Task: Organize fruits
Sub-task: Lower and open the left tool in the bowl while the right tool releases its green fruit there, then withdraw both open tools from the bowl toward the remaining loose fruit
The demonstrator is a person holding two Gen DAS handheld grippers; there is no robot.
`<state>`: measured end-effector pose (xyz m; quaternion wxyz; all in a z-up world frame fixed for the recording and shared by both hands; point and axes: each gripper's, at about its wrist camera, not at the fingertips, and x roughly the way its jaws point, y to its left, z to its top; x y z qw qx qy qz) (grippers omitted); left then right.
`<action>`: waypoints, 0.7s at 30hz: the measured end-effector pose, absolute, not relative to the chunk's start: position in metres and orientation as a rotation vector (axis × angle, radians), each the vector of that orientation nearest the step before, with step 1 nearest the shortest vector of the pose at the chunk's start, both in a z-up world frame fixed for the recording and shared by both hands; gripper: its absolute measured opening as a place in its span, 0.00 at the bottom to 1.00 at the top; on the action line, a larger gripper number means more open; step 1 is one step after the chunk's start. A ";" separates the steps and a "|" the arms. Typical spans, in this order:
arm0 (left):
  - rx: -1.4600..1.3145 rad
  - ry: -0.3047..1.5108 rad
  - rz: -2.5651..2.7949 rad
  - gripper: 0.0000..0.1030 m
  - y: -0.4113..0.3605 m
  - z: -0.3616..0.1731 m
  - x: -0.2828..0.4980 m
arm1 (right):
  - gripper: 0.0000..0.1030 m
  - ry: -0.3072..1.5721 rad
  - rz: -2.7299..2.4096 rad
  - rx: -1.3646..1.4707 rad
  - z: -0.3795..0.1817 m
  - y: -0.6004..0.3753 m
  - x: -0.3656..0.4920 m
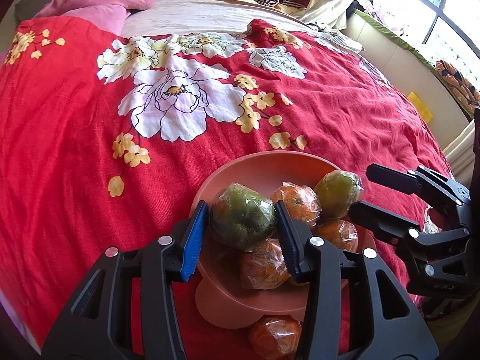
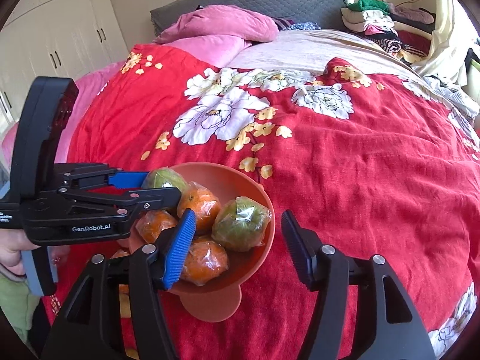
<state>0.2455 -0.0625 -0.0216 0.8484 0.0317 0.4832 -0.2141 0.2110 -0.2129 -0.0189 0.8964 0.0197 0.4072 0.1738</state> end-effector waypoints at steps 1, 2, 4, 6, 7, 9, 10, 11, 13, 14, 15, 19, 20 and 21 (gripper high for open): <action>0.070 1.017 -0.452 0.36 -0.062 -0.022 0.245 | 0.58 0.841 0.361 0.042 -0.018 -0.214 0.210; 0.070 1.017 -0.452 0.36 -0.062 -0.022 0.245 | 0.60 0.840 0.358 0.045 -0.018 -0.214 0.209; 0.069 1.018 -0.451 0.36 -0.062 -0.022 0.245 | 0.61 0.838 0.359 0.051 -0.018 -0.215 0.206; 0.070 1.017 -0.451 0.38 -0.062 -0.022 0.245 | 0.63 0.833 0.355 0.056 -0.017 -0.217 0.205; 0.071 1.015 -0.447 0.40 -0.062 -0.021 0.244 | 0.64 0.832 0.357 0.061 -0.017 -0.217 0.204; 0.068 1.012 -0.445 0.41 -0.061 -0.020 0.244 | 0.67 0.829 0.356 0.062 -0.016 -0.217 0.202; 0.065 1.010 -0.443 0.42 -0.060 -0.019 0.244 | 0.68 0.826 0.355 0.065 -0.015 -0.218 0.201; 0.063 1.009 -0.441 0.43 -0.059 -0.018 0.244 | 0.68 0.824 0.356 0.068 -0.015 -0.218 0.200; 0.061 1.003 -0.440 0.45 -0.058 -0.015 0.243 | 0.71 0.819 0.359 0.074 -0.013 -0.219 0.198; 0.059 1.001 -0.439 0.46 -0.057 -0.013 0.243 | 0.72 0.817 0.358 0.074 -0.012 -0.219 0.197; 0.055 0.996 -0.436 0.48 -0.056 -0.011 0.242 | 0.73 0.814 0.357 0.076 -0.012 -0.219 0.196; 0.044 0.975 -0.430 0.59 -0.052 -0.002 0.237 | 0.75 0.806 0.357 0.083 -0.009 -0.220 0.192; 0.042 0.969 -0.425 0.62 -0.051 0.000 0.236 | 0.76 0.803 0.358 0.084 -0.008 -0.220 0.191; 0.039 0.960 -0.422 0.63 -0.049 0.003 0.234 | 0.77 0.801 0.358 0.086 -0.007 -0.220 0.190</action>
